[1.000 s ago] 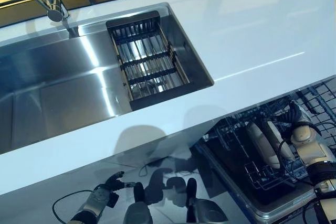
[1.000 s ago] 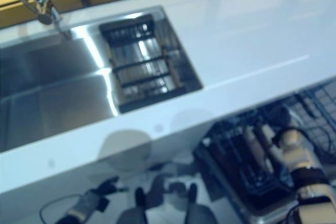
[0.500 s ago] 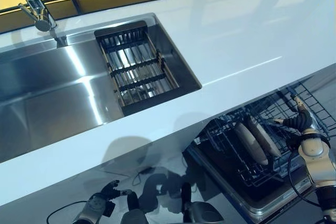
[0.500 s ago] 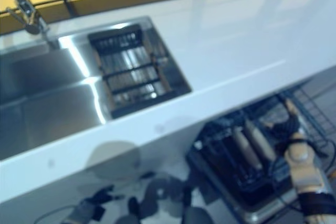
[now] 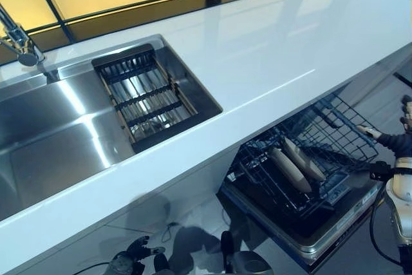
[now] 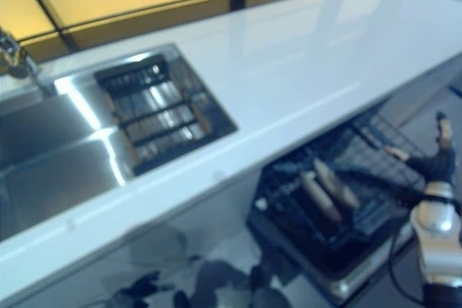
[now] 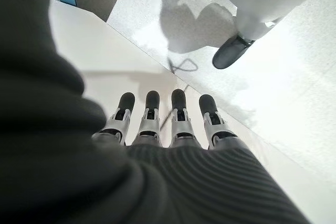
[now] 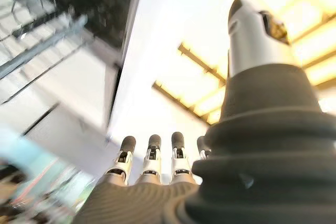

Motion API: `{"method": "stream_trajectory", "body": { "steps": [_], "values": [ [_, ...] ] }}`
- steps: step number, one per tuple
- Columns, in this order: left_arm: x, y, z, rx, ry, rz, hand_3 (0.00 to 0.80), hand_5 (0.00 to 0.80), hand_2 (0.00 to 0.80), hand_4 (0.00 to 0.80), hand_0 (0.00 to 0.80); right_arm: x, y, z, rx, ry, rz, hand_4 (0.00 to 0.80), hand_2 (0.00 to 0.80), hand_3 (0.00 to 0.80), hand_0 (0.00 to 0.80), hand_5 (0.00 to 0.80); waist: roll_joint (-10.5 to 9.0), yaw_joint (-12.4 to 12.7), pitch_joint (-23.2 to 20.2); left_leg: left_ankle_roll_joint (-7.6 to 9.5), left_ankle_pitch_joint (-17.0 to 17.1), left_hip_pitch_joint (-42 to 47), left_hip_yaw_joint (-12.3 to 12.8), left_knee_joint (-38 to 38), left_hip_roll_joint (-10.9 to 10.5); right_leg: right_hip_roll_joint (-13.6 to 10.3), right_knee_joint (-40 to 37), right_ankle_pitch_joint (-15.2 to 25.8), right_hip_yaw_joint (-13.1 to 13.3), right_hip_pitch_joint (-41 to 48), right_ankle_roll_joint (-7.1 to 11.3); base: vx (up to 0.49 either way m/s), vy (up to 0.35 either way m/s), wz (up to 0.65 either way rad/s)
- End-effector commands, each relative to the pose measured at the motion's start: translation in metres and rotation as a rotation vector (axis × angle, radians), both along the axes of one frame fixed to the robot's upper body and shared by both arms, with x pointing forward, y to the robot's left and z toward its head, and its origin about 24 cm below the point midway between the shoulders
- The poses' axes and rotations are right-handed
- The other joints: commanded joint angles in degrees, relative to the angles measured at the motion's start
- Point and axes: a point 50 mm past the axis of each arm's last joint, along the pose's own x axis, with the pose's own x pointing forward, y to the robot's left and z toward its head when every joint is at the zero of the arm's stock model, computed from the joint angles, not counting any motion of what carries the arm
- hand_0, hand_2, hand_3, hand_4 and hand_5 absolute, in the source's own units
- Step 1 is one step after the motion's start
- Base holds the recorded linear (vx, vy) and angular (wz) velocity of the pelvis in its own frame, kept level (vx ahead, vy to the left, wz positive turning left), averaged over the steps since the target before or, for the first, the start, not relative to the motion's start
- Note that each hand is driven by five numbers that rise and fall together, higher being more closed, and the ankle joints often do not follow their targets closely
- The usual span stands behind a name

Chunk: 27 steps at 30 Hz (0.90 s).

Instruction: Take plates into dishwasher

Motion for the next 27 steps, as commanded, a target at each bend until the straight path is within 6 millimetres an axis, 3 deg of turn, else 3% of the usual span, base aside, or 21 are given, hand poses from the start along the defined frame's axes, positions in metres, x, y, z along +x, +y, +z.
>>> {"method": "stream_trajectory", "body": {
  "steps": [1, 9, 18, 27],
  "values": [
    [0.006, 0.008, 0.002, 0.019, -0.02, 0.015, 0.0, 0.0, 0.0, 0.0, 0.0, -0.019, -0.022, -0.001, 0.178, -0.204, -0.107, 0.0, 0.0, 0.0, 0.0, 0.0, -1.64, -1.7, -1.28, 2.81, -1.37, -1.24, 3.23, 2.18, -0.33, 1.57, 0.83, -3.91, -0.01, 1.27, 0.31, 0.038, 0.025, -0.26],
    [0.008, 0.003, 0.001, 0.015, -0.007, -0.031, 0.0, 0.0, 0.0, 0.0, 0.0, -0.053, -0.045, -0.085, 0.526, -0.047, -0.241, 0.0, 0.0, 0.0, 0.0, 0.0, -0.22, -3.01, -2.55, 2.36, -1.74, -0.24, 5.03, 2.12, -0.3, 1.02, 1.11, -4.03, 0.45, 1.09, 0.26, 0.023, 0.008, -0.11],
    [0.02, -0.004, 0.003, 0.007, -0.021, -0.081, 0.0, 0.0, 0.0, 0.0, 0.0, -0.089, -0.024, -0.166, 0.762, 0.191, -0.351, 0.0, 0.0, 0.0, 0.0, 0.0, 1.65, -2.93, -2.64, 2.05, -1.43, -0.41, 5.11, 2.05, -0.56, 0.38, 1.53, -4.12, -0.01, 0.55, -0.02, 0.001, 0.0, 0.0],
    [0.034, -0.018, 0.004, -0.011, -0.025, -0.146, 0.0, 0.0, 0.0, 0.0, 0.0, -0.111, 0.012, -0.217, 0.984, 0.32, -0.322, 0.0, 0.0, 0.0, 0.0, 0.0, 3.4, -1.59, -2.54, 1.92, -1.11, -1.36, 3.66, 2.69, -0.85, -0.11, 1.84, -4.47, -0.81, 0.37, -0.42, 0.0, 0.0, 0.0]
  ]
}}
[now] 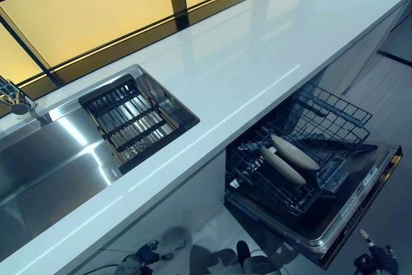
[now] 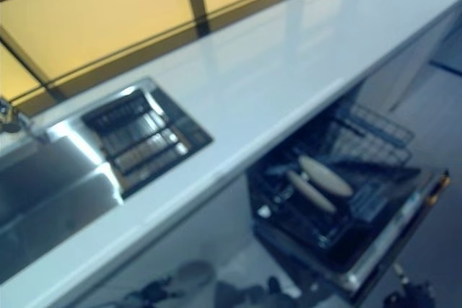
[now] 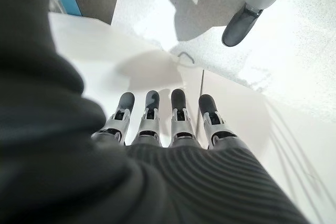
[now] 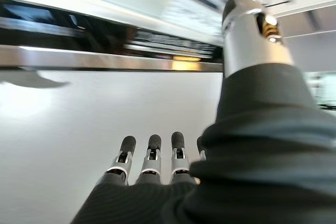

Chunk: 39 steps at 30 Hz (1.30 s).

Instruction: Take plates into dishwasher

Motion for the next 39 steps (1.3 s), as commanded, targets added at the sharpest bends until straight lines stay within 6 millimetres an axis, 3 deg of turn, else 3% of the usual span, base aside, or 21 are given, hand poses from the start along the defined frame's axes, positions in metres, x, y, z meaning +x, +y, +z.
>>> {"method": "stream_trajectory", "body": {
  "steps": [1, 9, 18, 28, 39],
  "values": [
    [0.026, 0.006, 0.009, 0.024, -0.043, -0.038, 0.0, 0.0, 0.0, 0.0, 0.0, 0.02, 0.013, -0.004, 0.049, -0.107, 0.043, 0.0, 0.0, 0.0, 0.0, 0.0, -4.38, 1.12, -0.32, 1.78, -0.19, -1.43, 1.21, 2.72, -1.69, -0.46, 1.76, -4.5, -2.09, 1.45, -0.05, 0.0, 0.0, 0.0],
    [0.038, -0.001, 0.013, 0.007, -0.065, -0.058, 0.0, 0.0, 0.0, 0.0, 0.0, 0.045, 0.035, -0.008, 0.145, -0.187, 0.22, 0.0, 0.0, 0.0, 0.0, 0.0, -2.36, 2.23, 0.56, 1.65, 0.51, -2.84, -0.15, 2.78, -2.3, -1.33, 1.42, -4.18, -3.29, 0.58, -0.14, -0.046, 0.026, 0.02],
    [0.038, -0.009, 0.012, -0.009, -0.065, -0.068, 0.0, 0.0, 0.0, 0.0, 0.0, 0.083, 0.06, 0.003, 0.183, -0.325, 0.481, 0.0, 0.0, 0.0, 0.0, 0.0, -1.8, 3.03, 0.86, 1.61, 0.91, -3.44, -1.03, 2.8, -2.8, -1.67, 0.82, -3.9, -3.96, 0.46, -0.35, -0.003, 0.002, 0.0],
    [0.035, -0.008, 0.012, -0.005, -0.068, -0.078, 0.0, 0.0, 0.0, 0.0, 0.0, 0.141, 0.113, 0.04, 0.174, -0.525, 0.891, 0.0, 0.0, 0.0, 0.0, 0.0, -2.9, 3.94, 1.44, 1.55, 1.39, -4.1, -1.85, 2.8, -2.82, -1.5, 0.31, -3.59, -4.37, 0.35, -0.59, -0.02, -0.012, -0.07],
    [0.034, -0.002, 0.013, 0.017, -0.063, -0.072, 0.0, 0.0, 0.0, 0.0, 0.0, 0.175, 0.159, 0.094, 0.135, -0.741, 1.171, 0.0, 0.0, 0.0, 0.0, 0.0, -4.76, 4.77, 1.48, 1.66, 1.59, -3.79, -2.51, 2.35, -2.57, -1.15, 0.15, -3.55, -4.8, 0.85, -0.52, -0.006, -0.021, -0.11]
  ]
}}
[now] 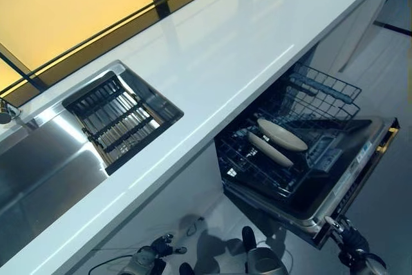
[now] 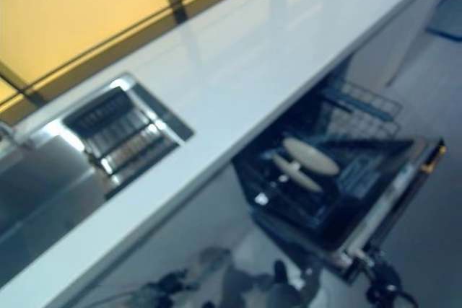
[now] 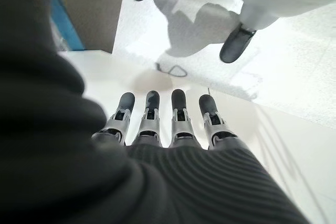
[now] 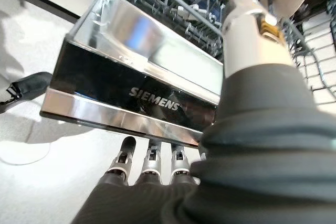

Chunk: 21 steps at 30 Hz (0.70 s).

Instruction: Take plates into dishwasher

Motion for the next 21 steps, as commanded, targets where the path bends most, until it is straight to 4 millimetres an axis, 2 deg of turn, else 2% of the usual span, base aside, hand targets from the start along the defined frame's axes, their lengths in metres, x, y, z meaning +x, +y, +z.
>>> {"method": "stream_trajectory", "body": {
  "steps": [1, 10, 21],
  "values": [
    [0.022, 0.025, 0.012, 0.07, -0.064, -0.02, 0.0, 0.0, 0.0, 0.0, 0.0, 0.129, 0.13, 0.076, 0.195, -0.579, 0.589, 0.0, 0.0, 0.0, 0.0, 0.0, -7.45, 4.94, -1.33, 0.92, 1.17, -1.8, -0.42, 2.57, -3.36, -1.37, 0.15, -5.21, 0.43, 3.92, 0.65, 0.018, -0.011, -0.06],
    [0.015, 0.028, 0.01, 0.078, -0.045, -0.015, 0.0, 0.0, 0.0, 0.0, 0.0, 0.138, 0.155, 0.109, 0.204, -0.708, 0.713, 0.0, 0.0, 0.0, 0.0, 0.0, -8.49, 5.39, -2.07, 1.11, 1.3, -0.85, -0.37, 1.97, -3.27, -1.18, 0.15, -5.41, -0.03, 4.78, 0.83, 0.022, -0.002, -0.04],
    [0.009, 0.029, 0.007, 0.088, -0.025, -0.017, 0.0, 0.0, 0.0, 0.0, 0.0, 0.142, 0.172, 0.129, 0.206, -0.769, 0.832, 0.0, 0.0, 0.0, 0.0, 0.0, -9.43, 6.43, -2.56, 1.26, 1.28, -0.16, -0.49, 1.94, -3.09, -0.91, 0.15, -5.61, -0.62, 5.79, 0.83, 0.034, -0.01, 0.08]
  ]
}}
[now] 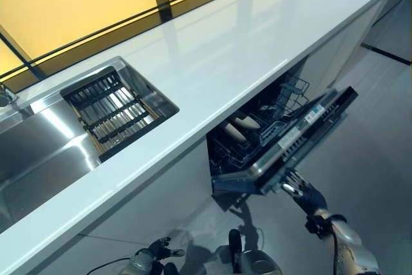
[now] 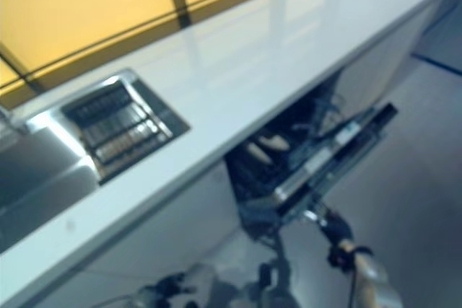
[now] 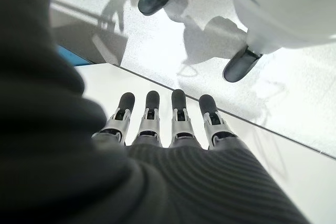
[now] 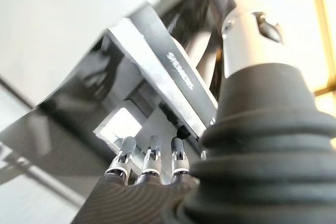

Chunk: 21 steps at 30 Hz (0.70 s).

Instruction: Take plates into dishwasher

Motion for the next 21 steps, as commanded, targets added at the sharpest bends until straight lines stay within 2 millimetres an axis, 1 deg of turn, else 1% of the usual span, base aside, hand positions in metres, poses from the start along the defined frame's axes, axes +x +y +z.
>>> {"method": "stream_trajectory", "body": {
  "steps": [1, 4, 8, 10, 13, 15, 17, 19, 20, 21],
  "values": [
    [0.016, 0.024, 0.009, 0.078, -0.044, -0.046, 0.0, 0.0, 0.0, 0.0, 0.0, 0.055, 0.08, 0.069, 0.153, -0.363, 0.315, 0.0, 0.0, 0.0, 0.0, 0.0, -5.63, 3.26, -0.87, 1.12, 1.21, 0.57, 2.08, 1.96, -5.14, -2.87, -0.05, -5.71, 0.96, 5.77, 0.87, 0.039, -0.004, 0.29],
    [0.016, 0.024, 0.009, 0.079, -0.042, -0.045, 0.0, 0.0, 0.0, 0.0, 0.0, 0.058, 0.085, 0.076, 0.154, -0.389, 0.352, 0.0, 0.0, 0.0, 0.0, 0.0, -5.74, 3.67, -0.88, 1.12, 1.26, 0.52, 1.78, 1.92, -5.13, -2.89, -0.05, -5.82, 0.81, 6.0, 0.85, 0.035, -0.001, 0.13],
    [0.018, 0.023, 0.009, 0.078, -0.042, -0.045, 0.0, 0.0, 0.0, 0.0, 0.0, 0.059, 0.093, 0.086, 0.183, -0.435, 0.398, 0.0, 0.0, 0.0, 0.0, 0.0, -5.8, 4.14, -0.82, 1.14, 1.23, 0.27, 1.19, 2.1, -5.18, -2.88, -0.05, -5.99, 0.71, 6.25, 0.78, 0.03, 0.002, 0.32],
    [0.017, 0.024, 0.009, 0.077, -0.038, -0.043, 0.0, 0.0, 0.0, 0.0, 0.0, 0.058, 0.098, 0.088, 0.202, -0.448, 0.428, 0.0, 0.0, 0.0, 0.0, 0.0, -5.83, 4.3, -0.98, 1.13, 1.29, 0.3, 0.97, 2.0, -5.16, -2.83, -0.05, -6.06, 0.65, 6.39, 0.79, 0.042, 0.003, 0.27],
    [0.017, 0.024, 0.009, 0.076, -0.039, -0.038, 0.0, 0.0, 0.0, 0.0, 0.0, 0.056, 0.101, 0.086, 0.2, -0.432, 0.478, 0.0, 0.0, 0.0, 0.0, 0.0, -5.96, 4.44, -0.98, 1.12, 1.27, 0.16, 0.69, 2.06, -5.18, -2.8, -0.05, -6.16, 0.59, 6.44, 0.8, 0.016, 0.001, 0.08],
    [0.018, 0.025, 0.01, 0.078, -0.042, -0.033, 0.0, 0.0, 0.0, 0.0, 0.0, 0.05, 0.105, 0.074, 0.176, -0.362, 0.568, 0.0, 0.0, 0.0, 0.0, 0.0, -6.17, 4.61, -0.93, 1.07, 1.31, -0.1, 0.47, 2.24, -5.14, -2.76, -0.05, -6.17, 0.46, 6.44, 0.84, 0.0, 0.0, 0.0],
    [0.018, 0.028, 0.011, 0.081, -0.045, -0.03, 0.0, 0.0, 0.0, 0.0, 0.0, 0.042, 0.104, 0.061, 0.144, -0.284, 0.641, 0.0, 0.0, 0.0, 0.0, 0.0, -6.42, 4.78, -0.76, 1.0, 1.38, -0.28, 0.27, 2.28, -5.1, -2.71, -0.05, -6.17, 0.34, 6.43, 0.89, 0.0, 0.0, 0.0],
    [0.019, 0.031, 0.012, 0.087, -0.048, -0.028, 0.0, 0.0, 0.0, 0.0, 0.0, 0.03, 0.098, 0.039, 0.095, -0.168, 0.7, 0.0, 0.0, 0.0, 0.0, 0.0, -6.78, 4.96, -0.53, 0.96, 1.41, -0.36, 0.0, 2.34, -5.02, -2.63, -0.05, -6.19, 0.13, 6.47, 0.91, 0.0, -0.032, 0.07],
    [0.018, 0.035, 0.012, 0.091, -0.052, -0.021, 0.0, 0.0, 0.0, 0.0, 0.0, 0.02, 0.09, 0.021, 0.056, -0.066, 0.729, 0.0, 0.0, 0.0, 0.0, 0.0, -7.05, 5.05, -0.32, 0.91, 1.47, -0.42, -0.15, 2.43, -4.95, -2.6, -0.05, -6.16, -0.02, 6.51, 0.94, 0.001, -0.036, 0.15],
    [0.018, 0.037, 0.013, 0.094, -0.053, -0.019, 0.0, 0.0, 0.0, 0.0, 0.0, 0.014, 0.085, 0.011, 0.025, -0.018, 0.735, 0.0, 0.0, 0.0, 0.0, 0.0, -7.22, 5.09, -0.2, 0.88, 1.49, -0.4, -0.28, 2.41, -4.92, -2.54, -0.05, -6.15, -0.09, 6.55, 0.95, 0.0, -0.038, 0.18]
  ]
}}
